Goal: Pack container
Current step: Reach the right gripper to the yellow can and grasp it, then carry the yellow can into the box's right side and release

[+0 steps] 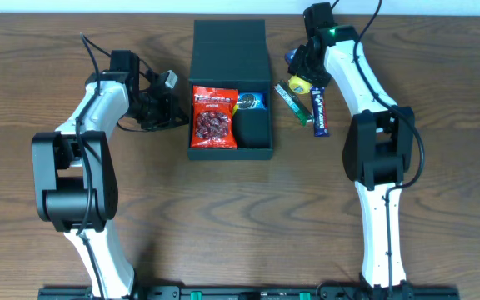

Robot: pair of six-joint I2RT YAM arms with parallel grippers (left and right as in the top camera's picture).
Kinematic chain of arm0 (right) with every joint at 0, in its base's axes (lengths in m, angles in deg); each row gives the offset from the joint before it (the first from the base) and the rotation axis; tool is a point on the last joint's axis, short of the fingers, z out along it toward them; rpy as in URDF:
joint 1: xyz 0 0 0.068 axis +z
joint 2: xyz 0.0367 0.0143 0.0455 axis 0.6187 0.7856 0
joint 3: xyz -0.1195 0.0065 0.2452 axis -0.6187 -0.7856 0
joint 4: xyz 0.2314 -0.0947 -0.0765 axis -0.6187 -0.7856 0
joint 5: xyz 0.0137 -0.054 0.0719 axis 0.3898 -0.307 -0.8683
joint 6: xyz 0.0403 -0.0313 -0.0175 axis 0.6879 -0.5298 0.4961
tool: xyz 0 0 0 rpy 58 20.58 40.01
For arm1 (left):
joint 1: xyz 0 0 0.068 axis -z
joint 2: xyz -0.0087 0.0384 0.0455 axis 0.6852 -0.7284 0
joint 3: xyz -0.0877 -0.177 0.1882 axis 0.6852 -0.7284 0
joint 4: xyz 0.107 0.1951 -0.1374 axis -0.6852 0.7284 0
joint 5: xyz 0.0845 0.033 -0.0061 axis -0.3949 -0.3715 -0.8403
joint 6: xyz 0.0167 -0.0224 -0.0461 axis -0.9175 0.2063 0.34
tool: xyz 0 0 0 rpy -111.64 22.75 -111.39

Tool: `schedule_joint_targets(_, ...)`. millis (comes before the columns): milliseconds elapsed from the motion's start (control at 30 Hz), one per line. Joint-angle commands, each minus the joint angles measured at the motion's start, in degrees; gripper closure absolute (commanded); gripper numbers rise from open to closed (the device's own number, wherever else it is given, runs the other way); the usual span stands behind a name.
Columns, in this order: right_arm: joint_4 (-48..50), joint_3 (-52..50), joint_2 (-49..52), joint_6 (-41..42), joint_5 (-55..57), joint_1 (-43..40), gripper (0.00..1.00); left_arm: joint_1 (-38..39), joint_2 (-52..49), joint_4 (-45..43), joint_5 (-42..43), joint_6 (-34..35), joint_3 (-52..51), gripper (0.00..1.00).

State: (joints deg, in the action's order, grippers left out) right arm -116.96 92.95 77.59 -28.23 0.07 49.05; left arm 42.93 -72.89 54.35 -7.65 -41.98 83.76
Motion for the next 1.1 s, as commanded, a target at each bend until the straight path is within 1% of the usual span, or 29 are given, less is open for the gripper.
schedule_joint_targets(0,-0.87,0.66,1.16,-2.49,0.66,-0.31,0.69,0.24,-0.42,0.22,0.90,0.22,-0.37,0.94)
schedule_joint_targets(33,-1.55,1.09,1.07,-3.21,0.66,-0.42,0.69,0.24,-0.42,0.22,0.90,0.24,-0.37,0.94)
schedule_joint_targets(133,-5.44,4.17,0.59,-5.92,0.68,-0.92,0.78,0.24,-0.42,0.24,0.90,0.26,-0.37,0.94)
schedule_joint_targets(267,-11.47,10.67,-0.72,-10.38,0.68,-1.44,0.79,0.24,-0.42,0.22,0.90,0.42,-0.37,0.94)
schedule_joint_targets(467,-21.84,23.89,-3.63,-16.04,0.57,-0.76,0.80,0.24,-0.42,0.22,0.90,0.39,-0.37,0.94)
schedule_joint_targets(533,-24.44,26.69,-4.79,-17.25,-0.02,0.00,0.79,0.24,-0.42,0.22,0.90,0.39,-0.37,0.94)
schedule_joint_targets(633,-28.06,29.05,-6.71,-21.33,-0.66,2.03,0.78,0.24,-0.42,0.20,0.90,0.39,-0.37,0.94)
schedule_joint_targets(767,-30.45,28.17,-11.21,-21.38,-2.86,3.50,0.79,0.24,-0.42,0.17,0.90,0.39,-0.37,0.94)
schedule_joint_targets(833,-30.60,25.51,-14.34,-21.35,-3.13,3.45,0.81,0.24,-0.42,0.15,0.87,0.37,-0.37,0.94)
schedule_joint_targets(933,-29.22,15.98,-20.83,-21.29,-3.21,3.19,0.81,0.24,-0.42,0.15,0.87,0.37,-0.37,0.94)
schedule_joint_targets(1067,-23.10,-2.38,-29.86,-20.90,-3.26,3.17,0.81,0.24,-0.42,-0.31,0.87,0.37,-0.37,0.94)
